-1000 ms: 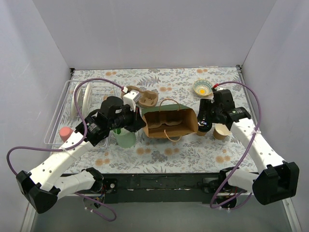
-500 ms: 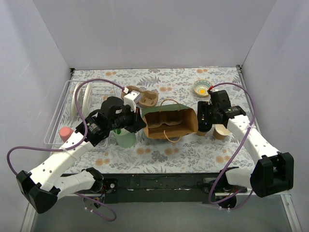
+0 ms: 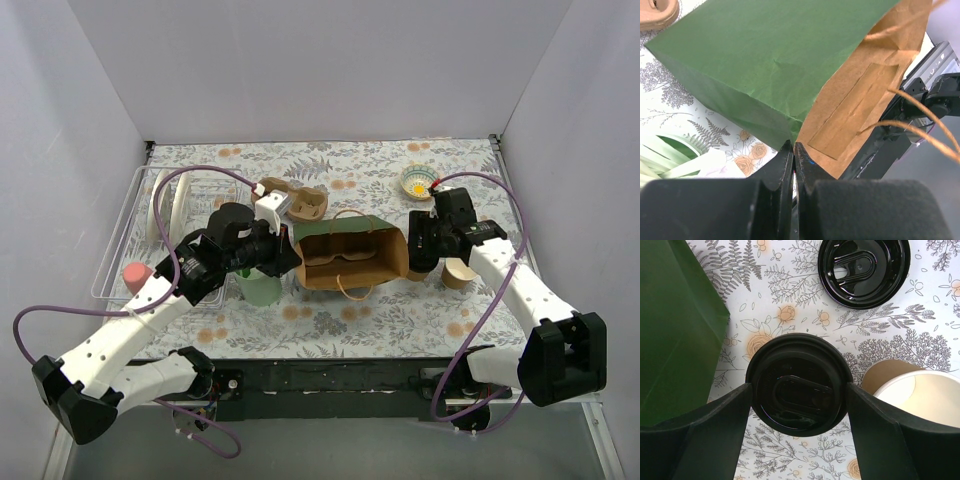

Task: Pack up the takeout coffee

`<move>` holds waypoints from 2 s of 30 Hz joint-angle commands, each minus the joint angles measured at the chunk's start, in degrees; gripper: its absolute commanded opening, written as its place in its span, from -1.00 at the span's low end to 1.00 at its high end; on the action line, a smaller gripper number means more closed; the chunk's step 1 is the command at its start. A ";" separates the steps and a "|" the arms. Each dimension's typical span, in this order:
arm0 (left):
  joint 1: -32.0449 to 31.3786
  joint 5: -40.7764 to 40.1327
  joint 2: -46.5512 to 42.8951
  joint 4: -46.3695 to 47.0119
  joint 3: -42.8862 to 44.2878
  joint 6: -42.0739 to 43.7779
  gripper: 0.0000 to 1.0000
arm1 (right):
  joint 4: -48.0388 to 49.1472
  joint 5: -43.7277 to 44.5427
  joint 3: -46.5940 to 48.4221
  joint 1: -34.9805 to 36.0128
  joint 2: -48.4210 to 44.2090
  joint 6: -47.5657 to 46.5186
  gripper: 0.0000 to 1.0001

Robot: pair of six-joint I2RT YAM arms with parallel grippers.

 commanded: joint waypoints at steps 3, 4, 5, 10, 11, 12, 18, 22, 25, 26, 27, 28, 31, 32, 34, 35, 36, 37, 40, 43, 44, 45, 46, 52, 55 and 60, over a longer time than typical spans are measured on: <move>-0.11 0.35 -1.71 0.13 -0.33 0.25 -1.00 | -0.16 2.39 -0.43 -0.25 0.04 0.38 0.67; -0.11 0.17 -1.62 0.13 -0.16 0.25 -1.00 | -0.16 2.39 -0.17 -0.25 -0.05 0.55 0.67; -0.11 0.00 -1.79 0.13 -0.16 0.25 -1.00 | -0.33 2.30 0.44 -0.34 -0.31 0.81 0.68; -0.11 -0.53 -1.79 -0.04 -0.33 0.33 -1.00 | -0.60 2.39 1.76 -0.25 -1.54 1.26 0.68; -0.11 -0.62 -1.71 0.05 -0.42 0.51 -1.00 | -0.69 2.39 2.03 -0.25 -1.55 1.34 0.68; -0.11 -0.97 -1.71 -0.13 -0.42 0.68 -1.00 | -0.60 2.30 2.64 -0.34 -1.46 1.34 0.68; -0.11 -2.55 -1.53 -1.01 -0.33 2.44 -1.00 | -1.04 1.78 5.01 -0.34 -0.58 1.34 0.68; -0.11 -2.99 -1.62 -1.18 -0.07 2.62 -1.00 | -0.78 1.25 4.93 -0.34 -0.14 1.52 0.68; -0.11 -3.00 -1.18 -1.36 0.28 2.80 -1.00 | -0.95 1.25 4.67 -0.25 0.47 1.61 0.69; -0.11 -2.99 -1.18 -1.36 0.37 2.80 -1.00 | -1.39 1.16 4.66 -0.25 1.00 1.61 0.68; -0.11 -2.99 -1.09 -1.36 0.37 2.80 -1.00 | -1.48 1.25 4.75 -0.25 1.18 1.69 0.69; -0.11 -2.99 -1.09 -1.27 0.37 2.71 -1.00 | -1.56 1.25 4.49 -0.17 1.35 1.61 0.69; -0.11 -2.91 -1.09 -1.36 0.37 2.71 -1.00 | -2.53 1.86 4.57 -0.25 2.58 1.87 0.69; -0.11 -2.82 -1.18 -1.36 0.37 2.62 -1.00 | -3.75 2.13 5.01 -0.08 3.37 2.05 0.69; -0.11 -2.91 -1.09 -1.36 0.28 2.53 -1.00 | -3.94 2.30 5.02 -0.16 3.73 1.96 0.68; -0.11 -2.82 -1.09 -1.36 0.37 2.53 -1.00 | -3.85 2.39 4.67 0.01 3.73 2.05 0.68; -0.11 -2.82 -1.09 -1.36 0.28 2.53 -1.00 | -3.59 2.57 4.58 0.01 3.64 2.05 0.67; -0.11 -2.82 -1.00 -1.27 0.28 2.53 -1.00 | -3.50 2.65 4.40 -0.08 3.55 2.05 0.67; -0.11 -2.82 -0.83 -1.27 0.46 2.62 -1.00 | -3.15 2.57 4.14 0.01 3.73 2.05 0.63; -0.11 -2.73 -0.74 -1.45 0.72 2.80 -1.00 | -3.41 2.66 4.66 0.10 3.55 2.57 0.63; -0.11 -2.64 -0.56 -1.45 0.81 2.88 -1.00 | -3.41 2.57 4.93 0.10 3.20 2.57 0.63; -0.11 -2.82 -0.56 -1.53 0.90 2.88 -1.00 | -3.41 2.48 5.36 0.10 3.03 2.84 0.63; -0.11 -2.82 -0.56 -1.54 0.90 2.88 -1.00 | -3.93 2.39 6.24 0.10 2.85 2.93 0.64; -0.11 -3.26 -0.56 -1.89 0.72 3.15 -1.00 | -4.55 2.48 7.30 0.54 2.06 2.58 0.82; -0.11 -2.91 -0.48 -1.80 0.55 3.06 -1.00 | -4.29 2.48 6.69 0.80 1.80 2.49 0.85; -0.11 -2.73 -0.30 -1.45 0.72 2.97 -1.00 | -4.64 3.88 7.03 2.29 2.41 2.31 0.85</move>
